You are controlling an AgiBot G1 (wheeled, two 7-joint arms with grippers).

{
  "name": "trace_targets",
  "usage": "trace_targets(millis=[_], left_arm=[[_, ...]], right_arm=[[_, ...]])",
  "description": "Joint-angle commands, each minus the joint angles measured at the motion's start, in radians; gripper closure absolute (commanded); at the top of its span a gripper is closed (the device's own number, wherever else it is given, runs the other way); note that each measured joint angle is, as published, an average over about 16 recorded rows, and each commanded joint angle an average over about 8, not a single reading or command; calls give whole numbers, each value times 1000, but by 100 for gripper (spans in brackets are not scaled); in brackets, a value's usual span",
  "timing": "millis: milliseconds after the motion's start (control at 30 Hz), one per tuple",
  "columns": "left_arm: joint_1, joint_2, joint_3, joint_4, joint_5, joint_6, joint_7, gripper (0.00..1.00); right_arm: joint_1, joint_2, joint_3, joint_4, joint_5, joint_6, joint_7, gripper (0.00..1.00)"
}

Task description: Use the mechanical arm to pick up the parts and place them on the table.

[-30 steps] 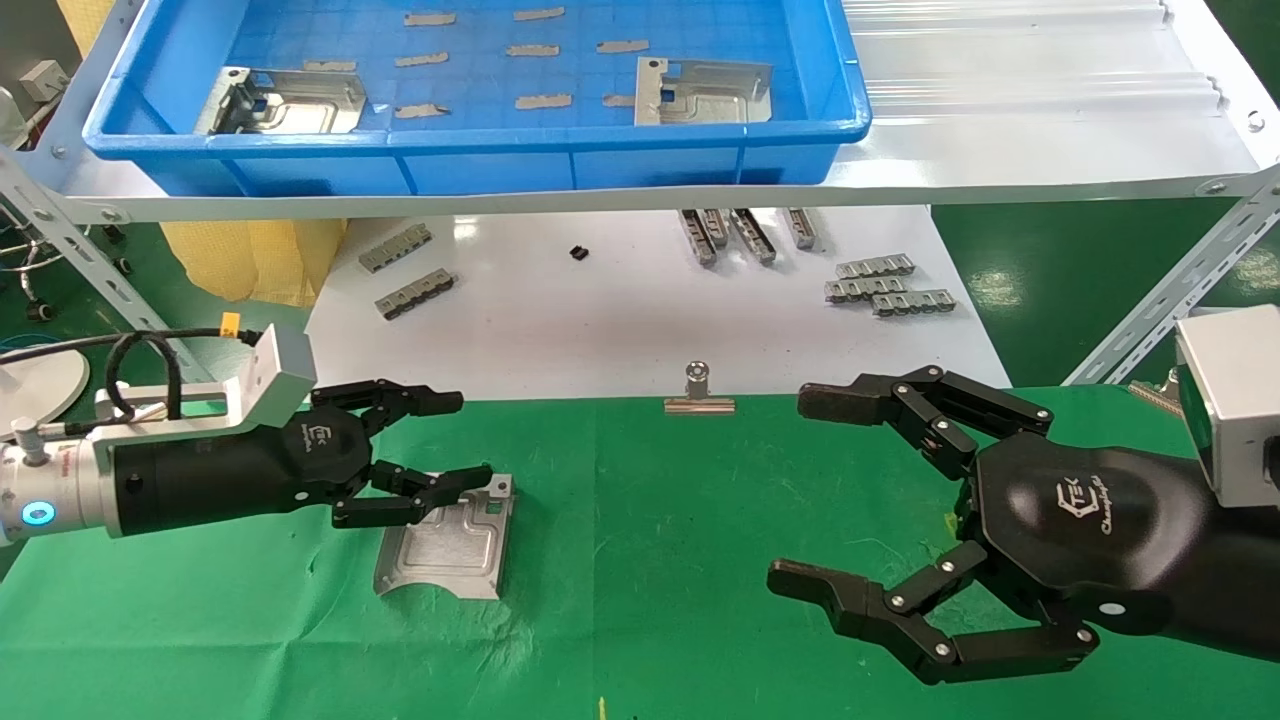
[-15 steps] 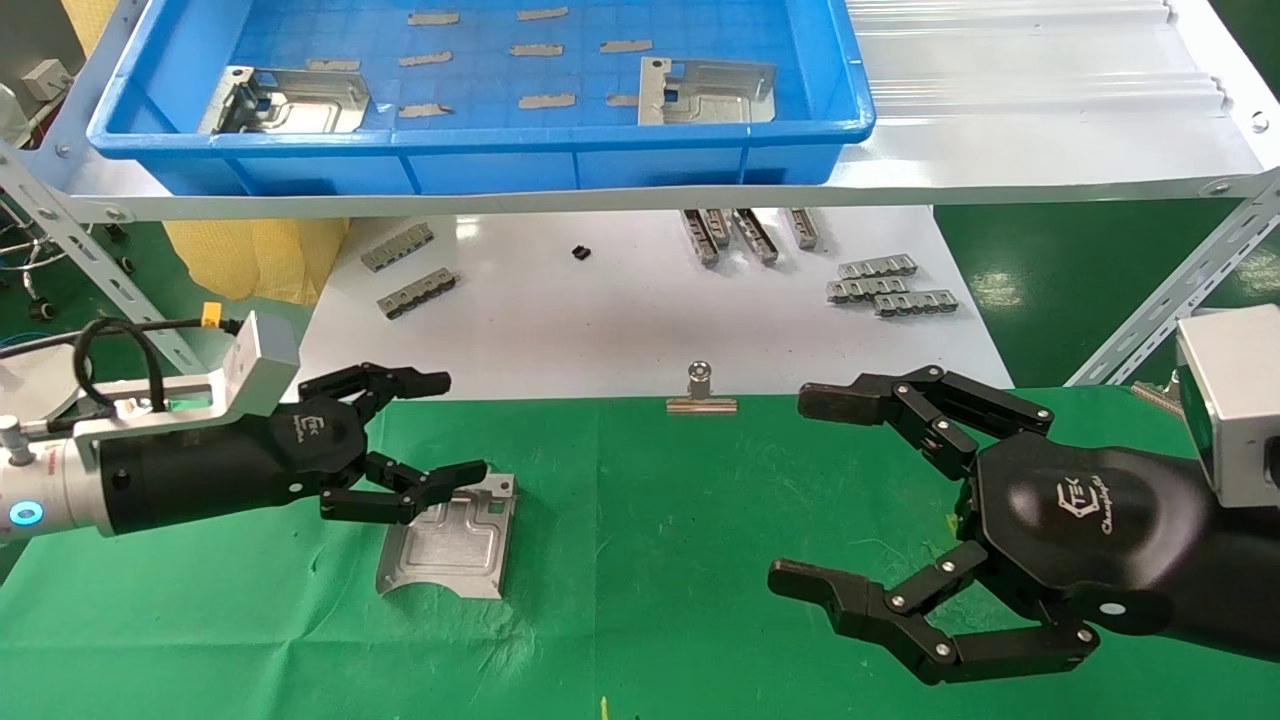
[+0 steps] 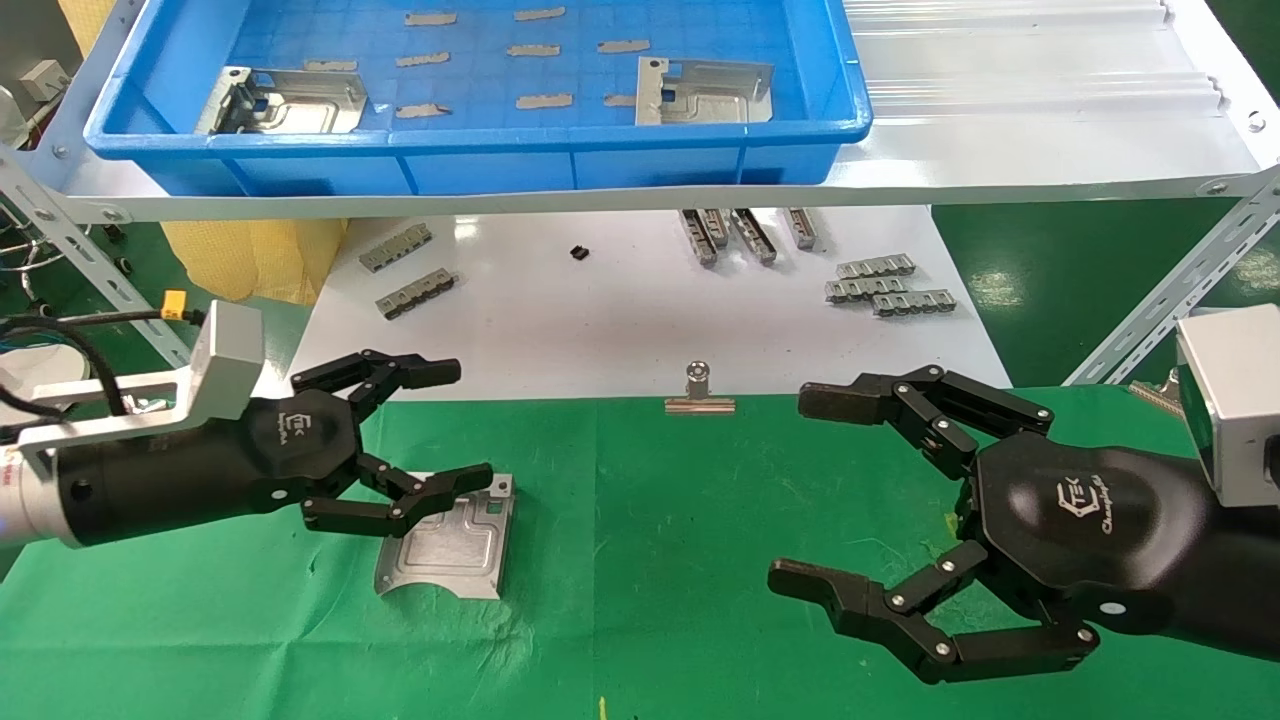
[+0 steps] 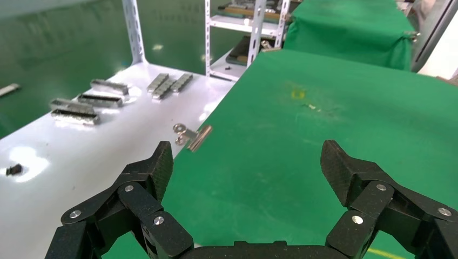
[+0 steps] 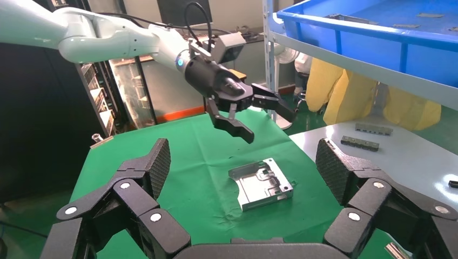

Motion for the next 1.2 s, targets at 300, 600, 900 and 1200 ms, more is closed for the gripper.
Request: trace_targets(millis=[300, 600, 900, 1200], left_arm=[[96, -66, -82, -222, -46, -17, -106, 0], [182, -125, -155, -420, -87, -33, -202, 0], [269, -184, -228, -619, -128, -48, -297, 0], [350, -239, -297, -806, -167, -62, -387, 0]], right_arm=[[0, 0, 0, 0, 0, 0, 0, 0], [0, 0, 0, 0, 0, 0, 0, 0], [0, 0, 0, 0, 0, 0, 0, 0], [0, 0, 0, 0, 0, 0, 0, 0]])
